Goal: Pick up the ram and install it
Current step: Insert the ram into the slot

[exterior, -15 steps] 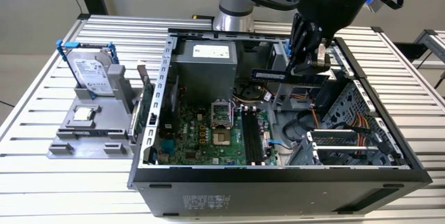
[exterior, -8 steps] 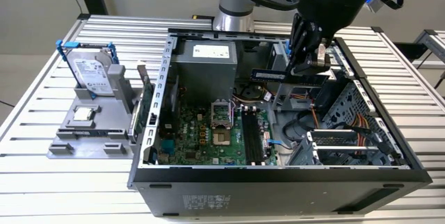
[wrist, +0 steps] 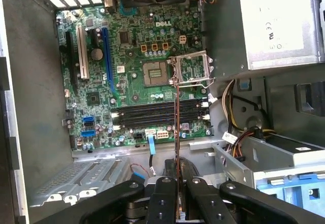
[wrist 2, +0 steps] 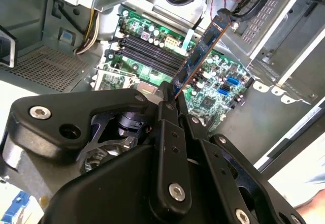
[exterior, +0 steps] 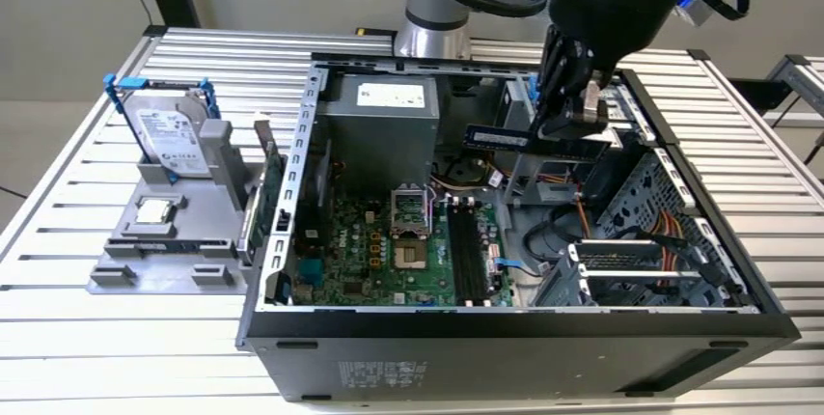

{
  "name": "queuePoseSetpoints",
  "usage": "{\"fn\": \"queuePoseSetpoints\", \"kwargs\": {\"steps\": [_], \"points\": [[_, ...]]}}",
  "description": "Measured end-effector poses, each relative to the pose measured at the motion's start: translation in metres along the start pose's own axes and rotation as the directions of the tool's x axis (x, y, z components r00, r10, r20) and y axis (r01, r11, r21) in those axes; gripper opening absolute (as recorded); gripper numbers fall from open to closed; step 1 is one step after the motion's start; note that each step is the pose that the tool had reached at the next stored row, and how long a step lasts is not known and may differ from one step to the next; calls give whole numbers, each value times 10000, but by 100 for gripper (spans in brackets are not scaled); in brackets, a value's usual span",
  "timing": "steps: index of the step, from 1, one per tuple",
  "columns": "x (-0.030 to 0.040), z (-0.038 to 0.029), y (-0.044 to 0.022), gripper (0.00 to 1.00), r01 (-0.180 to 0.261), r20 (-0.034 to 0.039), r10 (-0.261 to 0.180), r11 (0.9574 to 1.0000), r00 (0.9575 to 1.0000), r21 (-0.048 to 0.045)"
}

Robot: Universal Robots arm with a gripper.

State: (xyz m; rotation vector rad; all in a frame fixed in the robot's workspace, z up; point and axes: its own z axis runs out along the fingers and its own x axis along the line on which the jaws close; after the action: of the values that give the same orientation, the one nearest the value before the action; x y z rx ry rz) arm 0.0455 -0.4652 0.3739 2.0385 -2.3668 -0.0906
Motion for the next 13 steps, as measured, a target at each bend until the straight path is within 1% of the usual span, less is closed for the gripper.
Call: {"fn": "queuePoseSetpoints", "kwargs": {"steps": [7,13], "points": [[0,2,0,0,-429,24,429,9991,9991,11],[0,4,0,0,-817,46,817,9967,9966,19]]}}
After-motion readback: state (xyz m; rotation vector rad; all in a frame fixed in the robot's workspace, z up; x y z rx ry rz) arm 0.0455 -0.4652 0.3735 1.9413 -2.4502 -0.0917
